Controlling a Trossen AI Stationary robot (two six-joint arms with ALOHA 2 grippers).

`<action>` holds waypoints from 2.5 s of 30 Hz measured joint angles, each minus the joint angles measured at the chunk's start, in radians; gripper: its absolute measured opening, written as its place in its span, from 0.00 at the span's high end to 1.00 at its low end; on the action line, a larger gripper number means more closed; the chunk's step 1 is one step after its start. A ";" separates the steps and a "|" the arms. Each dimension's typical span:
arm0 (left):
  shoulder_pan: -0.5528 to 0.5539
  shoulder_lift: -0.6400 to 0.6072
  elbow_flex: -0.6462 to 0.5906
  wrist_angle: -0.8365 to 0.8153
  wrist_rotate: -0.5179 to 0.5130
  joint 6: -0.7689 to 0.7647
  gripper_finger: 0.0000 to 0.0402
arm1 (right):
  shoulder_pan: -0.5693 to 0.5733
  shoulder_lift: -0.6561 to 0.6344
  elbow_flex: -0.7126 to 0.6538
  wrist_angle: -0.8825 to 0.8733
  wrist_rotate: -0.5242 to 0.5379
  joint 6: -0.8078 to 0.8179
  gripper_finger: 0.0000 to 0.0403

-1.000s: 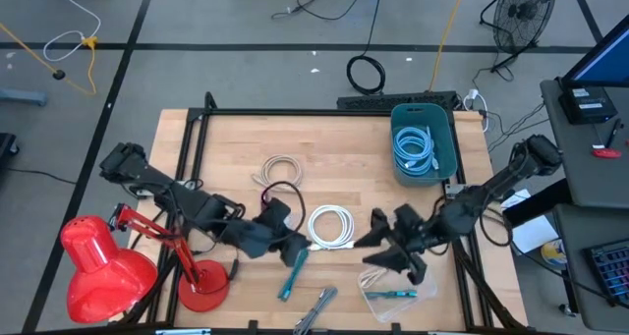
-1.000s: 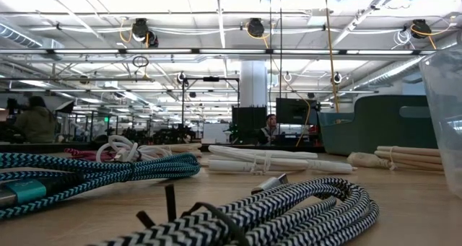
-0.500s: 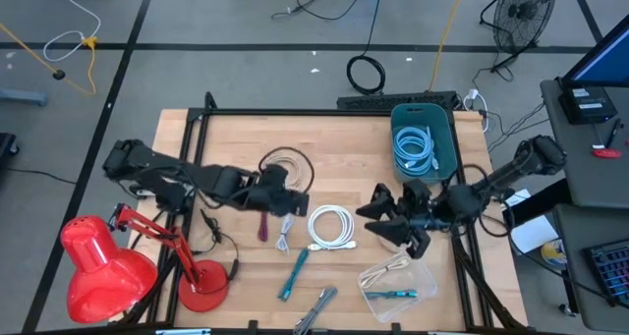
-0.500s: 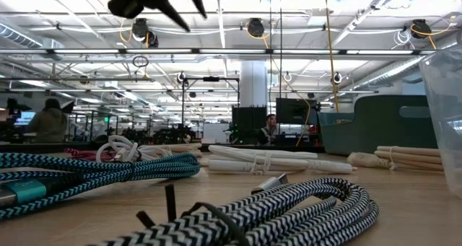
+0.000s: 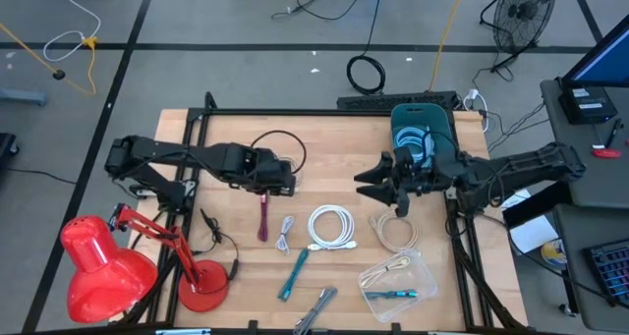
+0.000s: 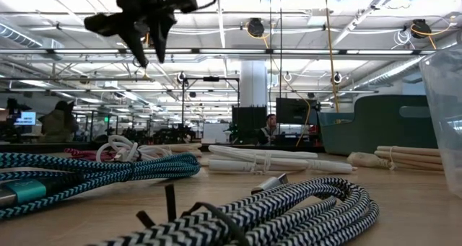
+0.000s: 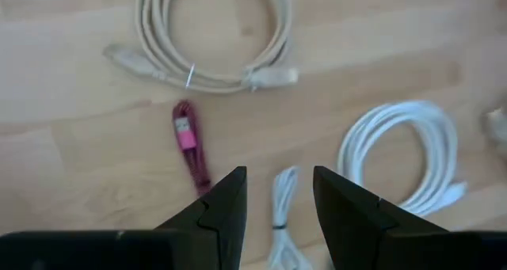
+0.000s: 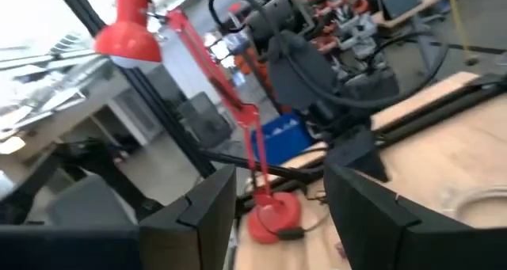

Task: Pick & Place USB Port
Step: Put the red charger cable into the transparent bin

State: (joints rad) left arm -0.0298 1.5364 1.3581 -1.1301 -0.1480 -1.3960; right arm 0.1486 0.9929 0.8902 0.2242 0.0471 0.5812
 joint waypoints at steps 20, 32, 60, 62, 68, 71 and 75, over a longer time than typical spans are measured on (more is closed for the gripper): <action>-0.120 0.001 -0.470 0.482 0.259 -0.175 0.63 | -0.077 -0.026 0.000 -0.085 -0.078 0.009 0.55; -0.151 0.045 -0.491 0.477 0.226 -0.208 0.63 | -0.077 -0.026 0.000 -0.086 -0.104 0.025 0.55; -0.086 0.151 -0.488 0.490 0.305 -0.122 0.63 | -0.074 -0.026 0.000 -0.086 -0.132 0.029 0.55; -0.079 0.151 -0.488 0.488 0.305 -0.122 0.64 | -0.074 -0.026 0.000 -0.086 -0.134 0.029 0.55; -0.070 0.151 -0.490 0.472 0.306 -0.098 0.82 | -0.074 -0.025 0.000 -0.079 -0.157 0.029 0.55; -0.070 0.151 -0.490 0.474 0.306 -0.087 0.94 | -0.074 -0.025 0.000 -0.079 -0.157 0.029 0.55; -0.070 0.152 -0.489 0.489 0.307 -0.082 0.95 | -0.074 -0.025 0.000 -0.079 -0.157 0.029 0.55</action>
State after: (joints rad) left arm -0.0994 1.6881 0.8688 -0.6410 0.1587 -1.4776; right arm 0.0746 0.9676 0.8902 0.1452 -0.1101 0.6102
